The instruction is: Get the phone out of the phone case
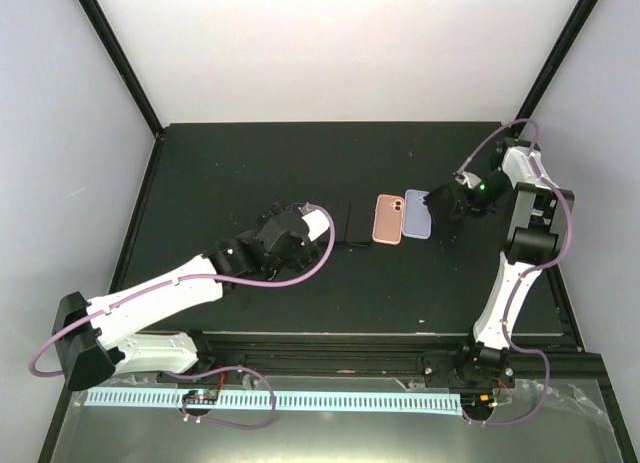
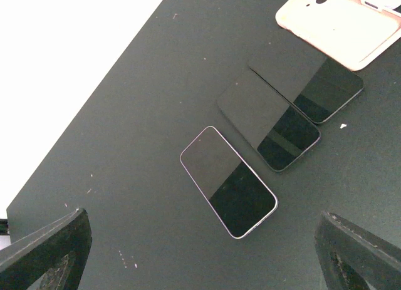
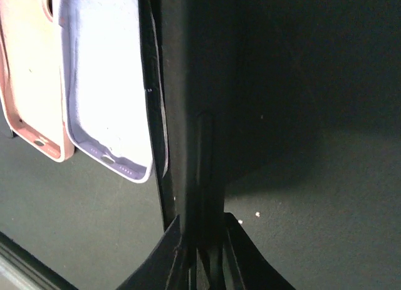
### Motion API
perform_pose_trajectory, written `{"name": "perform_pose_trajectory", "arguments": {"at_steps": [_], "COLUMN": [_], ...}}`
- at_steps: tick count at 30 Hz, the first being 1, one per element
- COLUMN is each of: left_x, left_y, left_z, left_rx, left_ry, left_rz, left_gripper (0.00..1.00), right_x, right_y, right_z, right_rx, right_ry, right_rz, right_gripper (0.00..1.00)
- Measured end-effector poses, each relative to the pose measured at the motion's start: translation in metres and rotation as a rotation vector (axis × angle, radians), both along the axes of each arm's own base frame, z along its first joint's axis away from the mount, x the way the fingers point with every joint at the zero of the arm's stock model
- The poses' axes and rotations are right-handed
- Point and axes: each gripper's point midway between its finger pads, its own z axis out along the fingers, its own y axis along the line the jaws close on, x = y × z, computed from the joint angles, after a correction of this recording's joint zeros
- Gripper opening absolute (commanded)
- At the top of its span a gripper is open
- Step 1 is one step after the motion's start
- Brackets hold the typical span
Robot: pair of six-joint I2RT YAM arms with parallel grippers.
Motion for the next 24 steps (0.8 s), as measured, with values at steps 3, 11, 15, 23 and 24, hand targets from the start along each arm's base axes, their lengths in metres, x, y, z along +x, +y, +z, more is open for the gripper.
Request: {"name": "perform_pose_trajectory", "arguments": {"at_steps": [3, 11, 15, 23, 24], "left_x": [0.000, -0.001, -0.001, -0.001, -0.002], "left_y": [0.000, 0.002, 0.002, 0.002, 0.002], "left_z": [0.000, 0.004, 0.005, 0.004, 0.003], "left_rx": [0.000, -0.007, -0.009, -0.007, -0.005], "left_ry": [0.000, -0.010, -0.011, -0.010, -0.009], "left_rz": [0.000, -0.003, -0.003, -0.004, -0.005], "left_gripper": [0.99, 0.99, 0.99, 0.99, 0.99], "right_x": [-0.010, -0.018, -0.017, -0.033, -0.033], "right_y": [0.000, -0.008, -0.016, -0.019, -0.020], "right_z": [-0.008, -0.017, -0.011, -0.034, -0.036], "right_rx": [0.011, 0.026, 0.073, 0.105, 0.095], "right_ry": [0.036, 0.060, 0.019, 0.056, 0.056], "right_rz": [-0.011, -0.059, -0.128, -0.213, -0.220], "right_gripper": [0.15, 0.12, 0.13, 0.45, 0.45]}}
